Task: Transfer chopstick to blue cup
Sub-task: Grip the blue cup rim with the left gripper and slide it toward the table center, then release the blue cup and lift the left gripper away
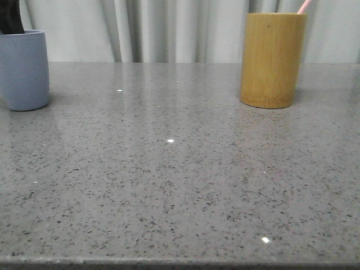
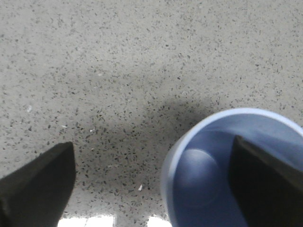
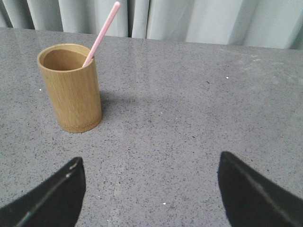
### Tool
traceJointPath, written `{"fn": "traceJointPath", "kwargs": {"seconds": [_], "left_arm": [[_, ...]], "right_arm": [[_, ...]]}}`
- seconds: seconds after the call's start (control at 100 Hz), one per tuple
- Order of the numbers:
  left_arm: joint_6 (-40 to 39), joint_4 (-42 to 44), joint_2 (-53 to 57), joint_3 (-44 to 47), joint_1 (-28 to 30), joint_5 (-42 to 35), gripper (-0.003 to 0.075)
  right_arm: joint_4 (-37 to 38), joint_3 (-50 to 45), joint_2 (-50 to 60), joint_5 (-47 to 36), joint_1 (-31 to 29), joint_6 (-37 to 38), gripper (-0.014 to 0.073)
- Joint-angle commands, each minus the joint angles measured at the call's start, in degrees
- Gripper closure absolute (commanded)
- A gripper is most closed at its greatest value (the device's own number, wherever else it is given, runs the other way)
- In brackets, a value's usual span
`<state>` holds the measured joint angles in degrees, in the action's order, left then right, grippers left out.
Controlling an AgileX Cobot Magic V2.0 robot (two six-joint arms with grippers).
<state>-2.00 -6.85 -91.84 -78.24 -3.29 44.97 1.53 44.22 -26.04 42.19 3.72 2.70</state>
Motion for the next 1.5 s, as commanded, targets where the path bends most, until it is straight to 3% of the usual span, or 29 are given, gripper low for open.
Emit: {"fn": "traceJointPath", "kwargs": {"seconds": [0.0,0.26,0.54,0.83,1.09,1.49], "left_arm": [[-0.19,-1.48,1.92,-2.01,-0.06,-3.25,0.0226],[-0.19,-4.78,1.92,-2.68,-0.06,-3.34,0.0743],[1.37,-5.95,1.92,-6.58,-1.88,3.10,0.0739],[2.00,-5.11,1.31,-12.30,-16.30,3.60,0.0739],[2.00,-2.08,-5.36,-21.42,-24.22,4.59,0.0739],[0.72,1.87,-13.02,-25.96,-26.42,7.88,0.0739]], "right_arm": [[0.59,1.84,-0.83,-4.40,-0.28,-0.18,0.0017],[0.59,1.84,-0.83,-4.40,-0.28,-0.18,0.0017],[0.59,1.84,-0.83,-4.45,-0.28,-0.18,0.0017],[0.59,1.84,-0.83,-4.45,-0.28,-0.18,0.0022],[0.59,1.84,-0.83,-4.45,-0.28,-0.18,0.0022],[0.59,1.84,-0.83,-4.38,-0.28,-0.18,0.0022]]}}
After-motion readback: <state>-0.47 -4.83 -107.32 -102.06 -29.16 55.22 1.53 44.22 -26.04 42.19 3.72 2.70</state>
